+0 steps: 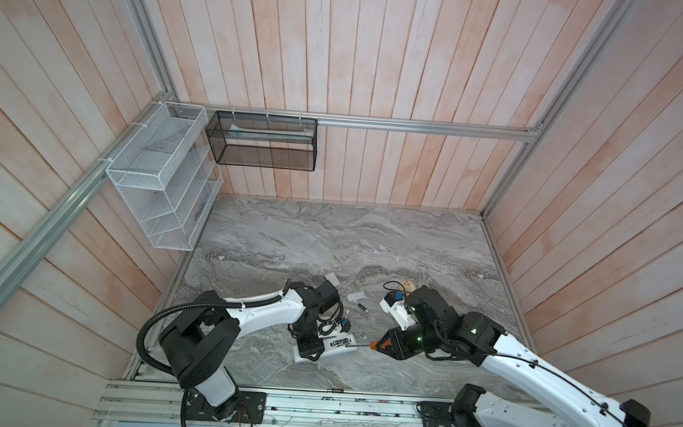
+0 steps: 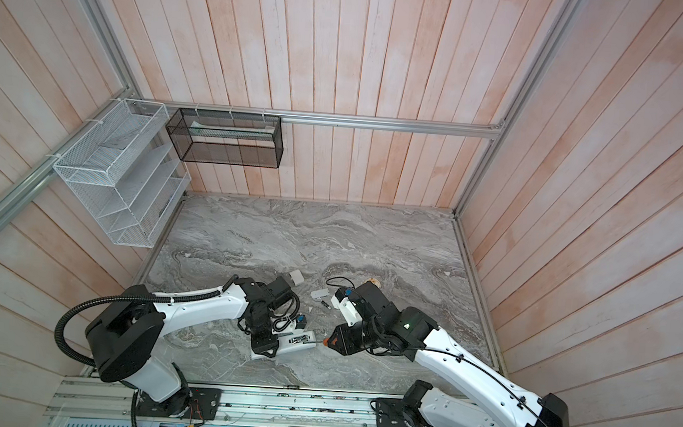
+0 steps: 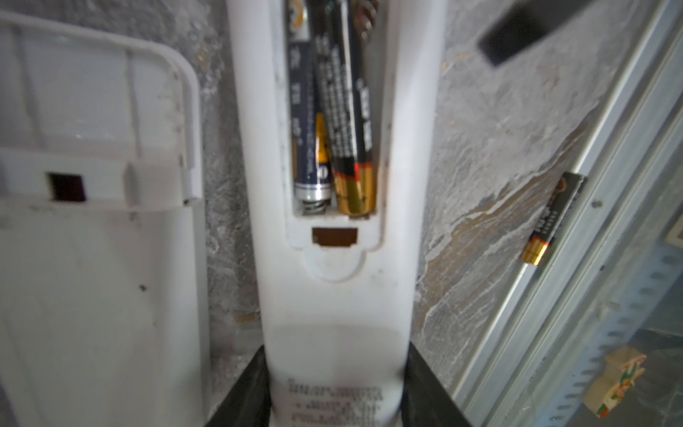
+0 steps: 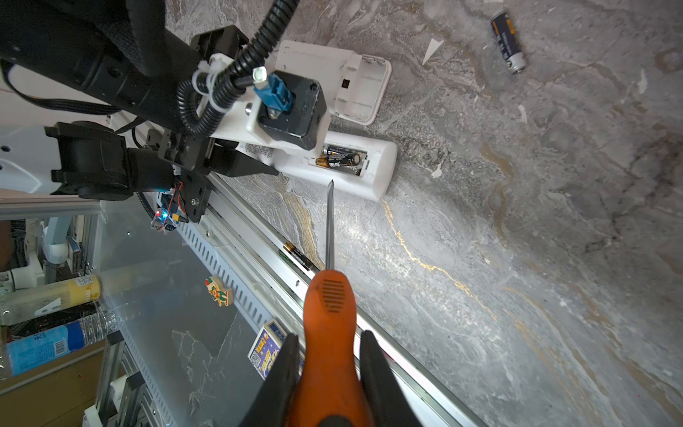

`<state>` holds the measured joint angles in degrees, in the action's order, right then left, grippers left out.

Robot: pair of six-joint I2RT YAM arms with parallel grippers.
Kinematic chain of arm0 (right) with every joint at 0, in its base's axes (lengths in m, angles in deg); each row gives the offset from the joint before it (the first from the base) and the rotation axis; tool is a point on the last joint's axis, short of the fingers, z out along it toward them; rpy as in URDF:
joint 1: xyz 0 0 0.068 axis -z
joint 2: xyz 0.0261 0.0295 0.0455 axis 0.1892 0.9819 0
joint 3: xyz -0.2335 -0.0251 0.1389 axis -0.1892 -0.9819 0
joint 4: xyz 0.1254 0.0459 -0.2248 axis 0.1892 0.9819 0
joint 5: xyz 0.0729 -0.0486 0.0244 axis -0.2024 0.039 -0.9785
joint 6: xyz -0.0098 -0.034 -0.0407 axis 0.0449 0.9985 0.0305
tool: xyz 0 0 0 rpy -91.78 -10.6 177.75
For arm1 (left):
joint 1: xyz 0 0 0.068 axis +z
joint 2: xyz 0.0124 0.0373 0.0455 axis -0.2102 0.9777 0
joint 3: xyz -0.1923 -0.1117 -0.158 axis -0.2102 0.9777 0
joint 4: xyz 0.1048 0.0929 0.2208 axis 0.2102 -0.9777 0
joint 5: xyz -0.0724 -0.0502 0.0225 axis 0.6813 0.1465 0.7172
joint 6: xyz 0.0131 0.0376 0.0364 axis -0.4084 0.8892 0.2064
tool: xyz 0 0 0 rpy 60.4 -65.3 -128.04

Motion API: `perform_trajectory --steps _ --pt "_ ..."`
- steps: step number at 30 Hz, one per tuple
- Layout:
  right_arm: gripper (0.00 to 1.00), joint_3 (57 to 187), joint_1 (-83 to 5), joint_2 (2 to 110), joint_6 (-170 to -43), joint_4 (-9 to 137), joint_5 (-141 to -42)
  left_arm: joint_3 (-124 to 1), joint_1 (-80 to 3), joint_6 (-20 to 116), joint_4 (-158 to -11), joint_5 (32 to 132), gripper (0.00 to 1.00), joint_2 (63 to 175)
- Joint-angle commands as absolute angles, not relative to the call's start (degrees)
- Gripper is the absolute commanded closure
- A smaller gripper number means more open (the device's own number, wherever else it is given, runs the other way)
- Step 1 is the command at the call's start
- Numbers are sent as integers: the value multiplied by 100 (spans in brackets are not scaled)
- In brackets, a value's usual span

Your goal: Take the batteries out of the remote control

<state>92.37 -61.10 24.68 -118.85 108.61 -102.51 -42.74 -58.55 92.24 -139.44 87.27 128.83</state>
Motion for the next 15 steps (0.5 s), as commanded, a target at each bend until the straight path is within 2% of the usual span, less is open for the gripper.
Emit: perform_trajectory --steps 1,15 --pt "100 9069 -6090 2473 -11880 10677 -10348 -4182 -5880 9279 -13851 8781 100 12886" --pt "100 9004 -6067 2447 -11854 10536 -10337 -4145 -5942 9271 -13847 8661 100 12960"
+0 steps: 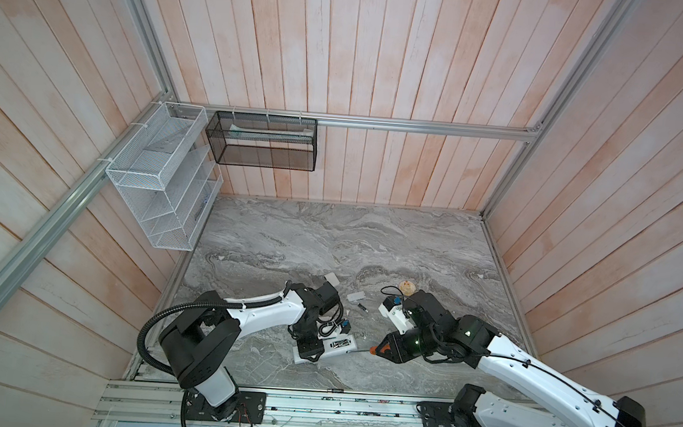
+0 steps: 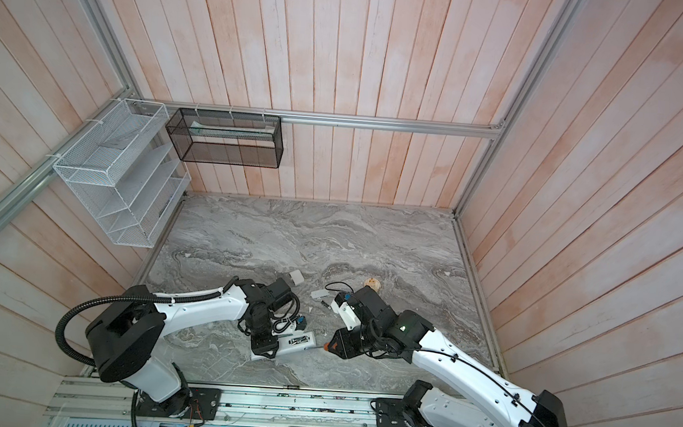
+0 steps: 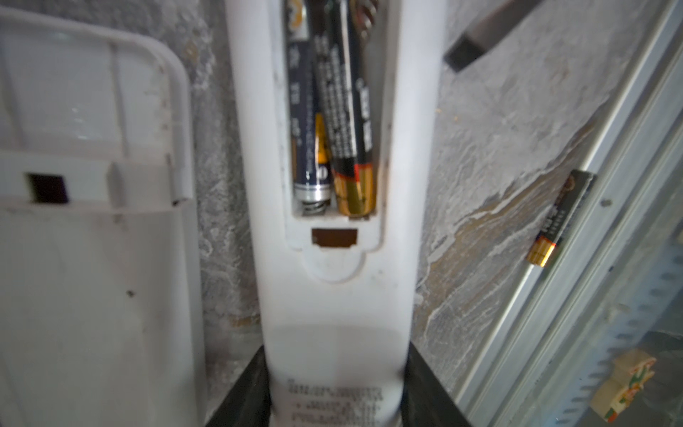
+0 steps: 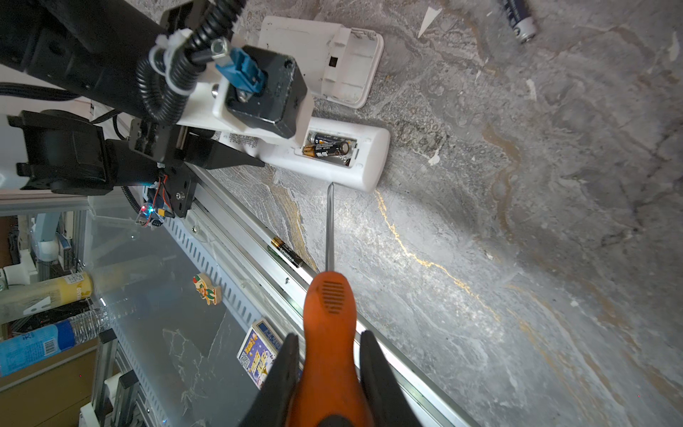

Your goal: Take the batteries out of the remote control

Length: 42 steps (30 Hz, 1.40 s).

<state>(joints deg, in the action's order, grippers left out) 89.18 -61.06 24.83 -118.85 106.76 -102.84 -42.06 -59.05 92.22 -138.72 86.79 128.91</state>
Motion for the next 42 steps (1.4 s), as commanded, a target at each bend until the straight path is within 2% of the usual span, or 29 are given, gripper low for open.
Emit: perform_trajectory --steps 1,21,42 --pt "100 9040 -6067 2425 -11863 10553 -10325 -4147 -5951 9271 -13843 8664 100 12960" --pt "100 9177 -6030 2354 -11859 10635 -10322 -4112 -5968 9261 -13807 8623 100 12985" --pt "100 9028 -5969 2911 -11653 10352 -10393 -4090 -5986 9218 -13790 8575 100 12906"
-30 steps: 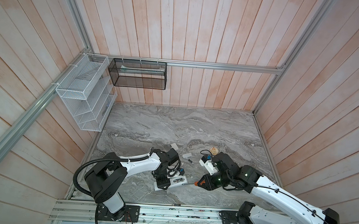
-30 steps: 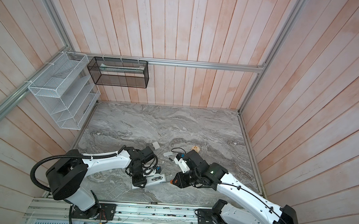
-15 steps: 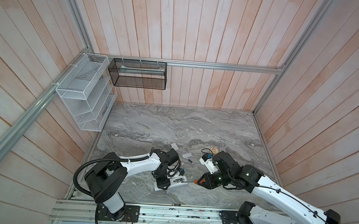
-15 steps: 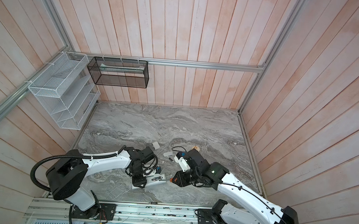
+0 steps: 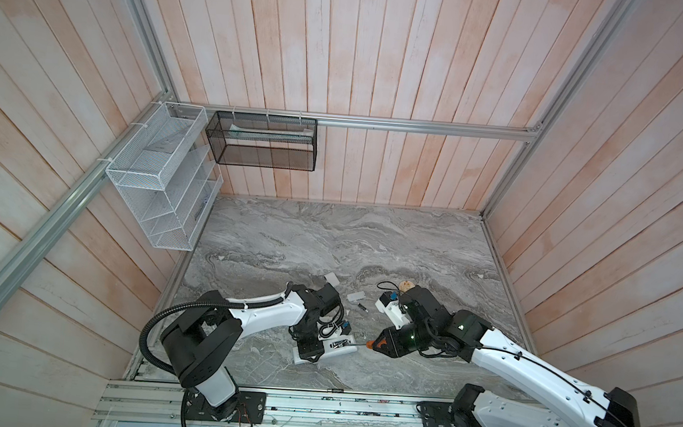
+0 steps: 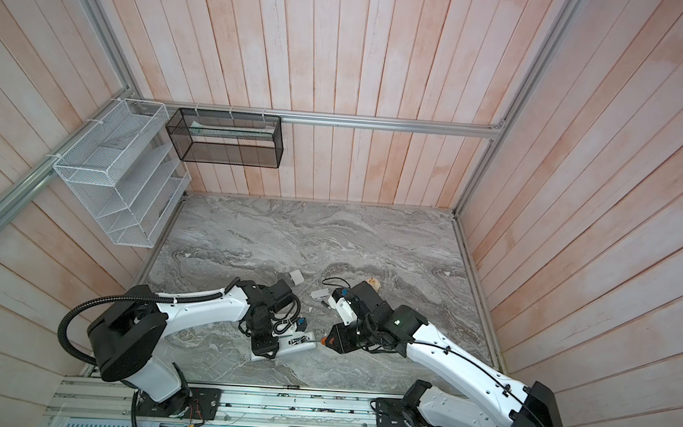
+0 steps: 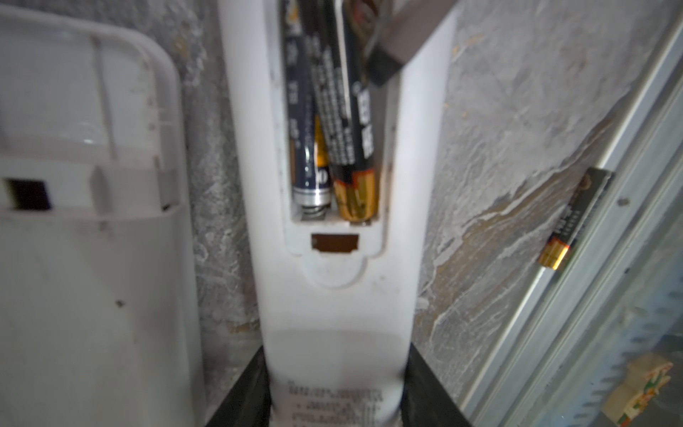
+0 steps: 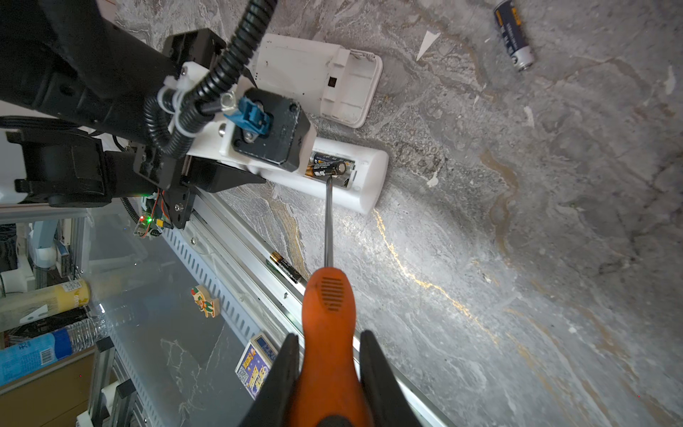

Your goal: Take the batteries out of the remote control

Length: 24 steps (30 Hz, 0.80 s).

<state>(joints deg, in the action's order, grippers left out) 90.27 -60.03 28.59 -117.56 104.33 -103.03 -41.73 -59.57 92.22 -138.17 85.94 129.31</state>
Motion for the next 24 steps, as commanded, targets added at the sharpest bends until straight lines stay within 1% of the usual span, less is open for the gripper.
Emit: perform_trajectory --steps 1,6,11,19,24 --pt "100 9026 -5974 2945 -11632 10364 -10427 -4086 -5986 9211 -13790 8562 100 12898" --pt "100 9084 -5984 3129 -11449 10448 -10524 -4085 -6003 9185 -13768 8586 100 12892" --pt "100 8655 -5986 3041 -11643 9704 -10949 -4077 -6012 9183 -13751 8740 100 12895" --pt "100 8087 -5991 2543 -12126 8721 -11212 -4135 -5998 9216 -13790 9100 100 12913" --pt "100 8055 -5990 2511 -12135 8670 -11190 -4125 -5986 9209 -13785 9055 100 12895"
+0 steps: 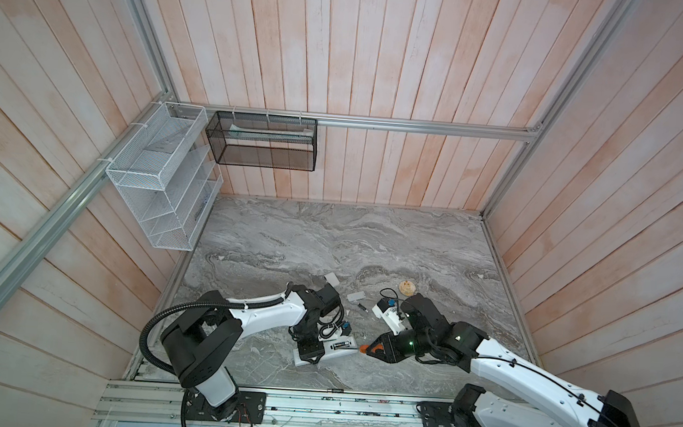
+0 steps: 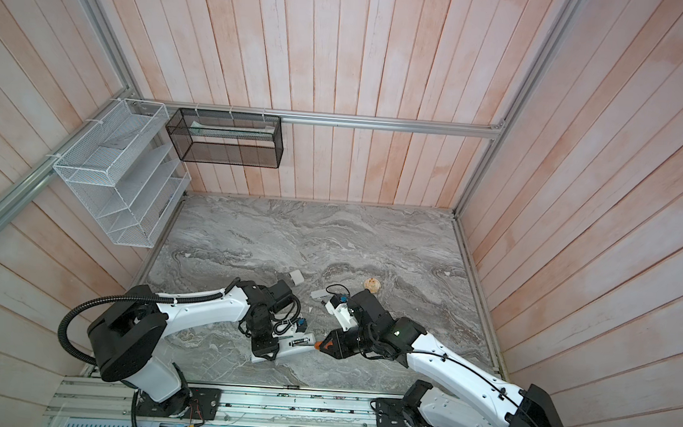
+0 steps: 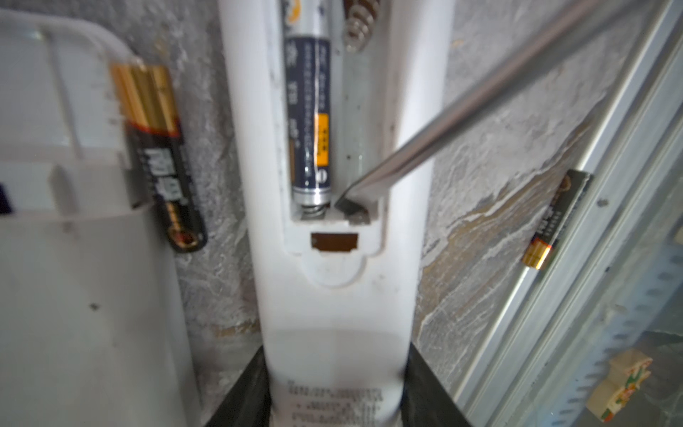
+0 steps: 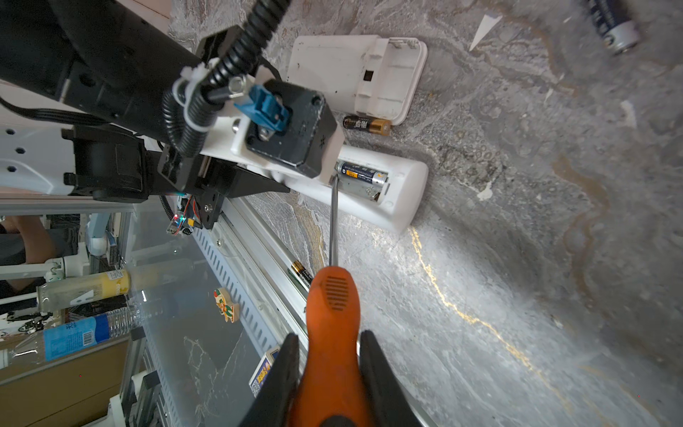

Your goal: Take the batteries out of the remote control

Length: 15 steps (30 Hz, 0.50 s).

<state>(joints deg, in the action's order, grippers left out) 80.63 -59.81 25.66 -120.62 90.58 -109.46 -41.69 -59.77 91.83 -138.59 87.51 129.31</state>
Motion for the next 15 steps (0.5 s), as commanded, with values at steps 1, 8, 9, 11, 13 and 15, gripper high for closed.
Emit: perform_trajectory --steps 1,8,9,11,13,15 --pt "100 8072 -5991 2536 -12131 8740 -11148 -4122 -5986 9209 -13779 9042 100 12887" --pt "100 8936 -5990 2982 -11671 10620 -10380 -4094 -6003 9053 -13636 8403 100 12877" --pt "100 9039 -5986 3053 -11662 10788 -10329 -4103 -6011 9035 -13622 8396 100 12880" --pt "100 9227 -5987 3233 -11682 11050 -10302 -4112 -6042 8976 -13580 8328 100 12923" --pt "100 9408 -5995 3415 -11703 11226 -10299 -4121 -6090 8913 -13562 8308 100 12985" --pt "100 9530 -6011 3565 -11730 11293 -10227 -4121 -6154 8820 -13511 8302 100 13039"
